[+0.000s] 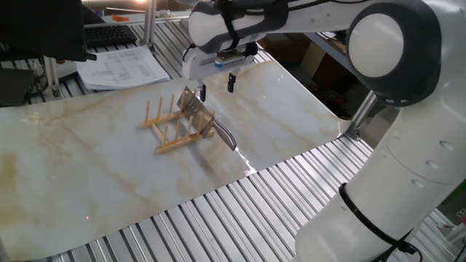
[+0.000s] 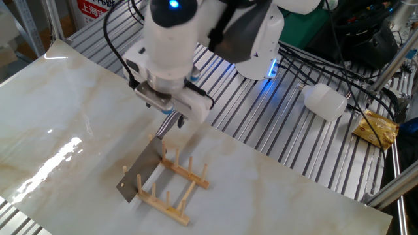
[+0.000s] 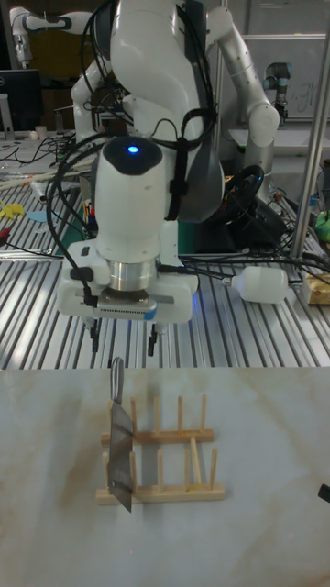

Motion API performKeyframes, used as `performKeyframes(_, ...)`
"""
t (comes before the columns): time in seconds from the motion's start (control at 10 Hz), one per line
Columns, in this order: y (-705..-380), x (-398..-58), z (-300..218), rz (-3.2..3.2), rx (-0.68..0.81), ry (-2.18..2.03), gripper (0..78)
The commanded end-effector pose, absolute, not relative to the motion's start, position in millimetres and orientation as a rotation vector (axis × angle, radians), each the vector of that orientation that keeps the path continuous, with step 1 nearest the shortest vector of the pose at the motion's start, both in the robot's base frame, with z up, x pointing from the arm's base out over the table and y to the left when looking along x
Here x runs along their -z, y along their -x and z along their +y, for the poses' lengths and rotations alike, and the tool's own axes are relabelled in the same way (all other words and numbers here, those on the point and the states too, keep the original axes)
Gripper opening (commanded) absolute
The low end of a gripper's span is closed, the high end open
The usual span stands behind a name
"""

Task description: Put the knife on the knife rack

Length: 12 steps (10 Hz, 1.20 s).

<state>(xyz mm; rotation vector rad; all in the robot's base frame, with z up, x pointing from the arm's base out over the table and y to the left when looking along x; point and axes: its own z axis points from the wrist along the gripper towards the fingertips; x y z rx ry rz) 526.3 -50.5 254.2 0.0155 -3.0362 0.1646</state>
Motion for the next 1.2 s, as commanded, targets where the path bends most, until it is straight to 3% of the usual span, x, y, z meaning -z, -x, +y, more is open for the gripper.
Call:
performKeyframes(0.1, -524, -259, -55, -3.043, -0.108, -0.011, 77.4)
performKeyframes(1.2, -512, -271, -67, -3.083, -0.072, -0.05, 77.4)
